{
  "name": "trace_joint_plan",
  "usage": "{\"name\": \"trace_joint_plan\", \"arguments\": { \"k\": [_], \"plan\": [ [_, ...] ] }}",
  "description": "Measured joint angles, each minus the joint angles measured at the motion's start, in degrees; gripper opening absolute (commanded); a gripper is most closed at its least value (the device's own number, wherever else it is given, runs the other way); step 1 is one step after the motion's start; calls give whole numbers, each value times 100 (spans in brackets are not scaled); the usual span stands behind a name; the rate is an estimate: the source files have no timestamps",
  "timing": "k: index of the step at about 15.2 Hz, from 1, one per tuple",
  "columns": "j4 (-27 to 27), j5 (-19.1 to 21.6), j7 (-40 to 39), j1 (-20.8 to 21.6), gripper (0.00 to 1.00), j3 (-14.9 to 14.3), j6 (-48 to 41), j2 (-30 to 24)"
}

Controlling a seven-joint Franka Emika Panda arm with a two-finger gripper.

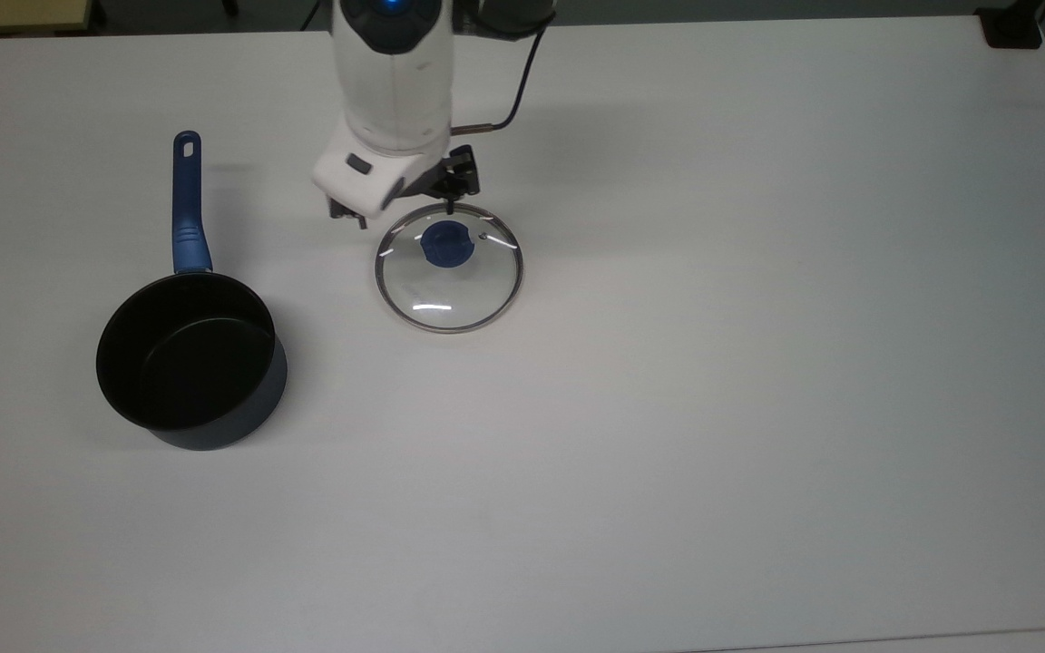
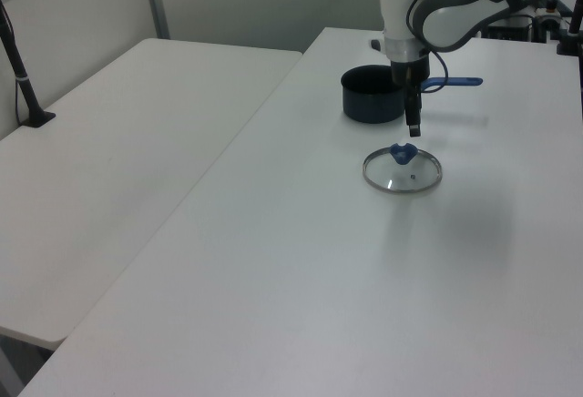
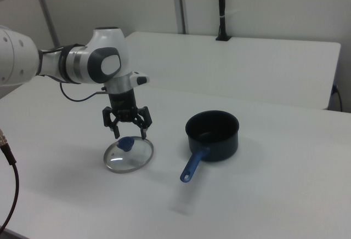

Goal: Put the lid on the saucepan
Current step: 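Close the gripper on the blue knob of the glass lid, then lift the glass lid and carry it over the dark blue saucepan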

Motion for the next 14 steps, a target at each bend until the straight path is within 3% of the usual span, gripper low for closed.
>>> {"name": "trace_joint_plan", "arguments": {
  "k": [3,6,8,14],
  "plan": [
    [-8,0,-64,23,100,242,54,160],
    [-10,0,-72,46,83,301,376,380],
    [-10,0,-90,58,62,310,446,464],
    [3,0,-97,80,45,320,455,476]
  ]
}}
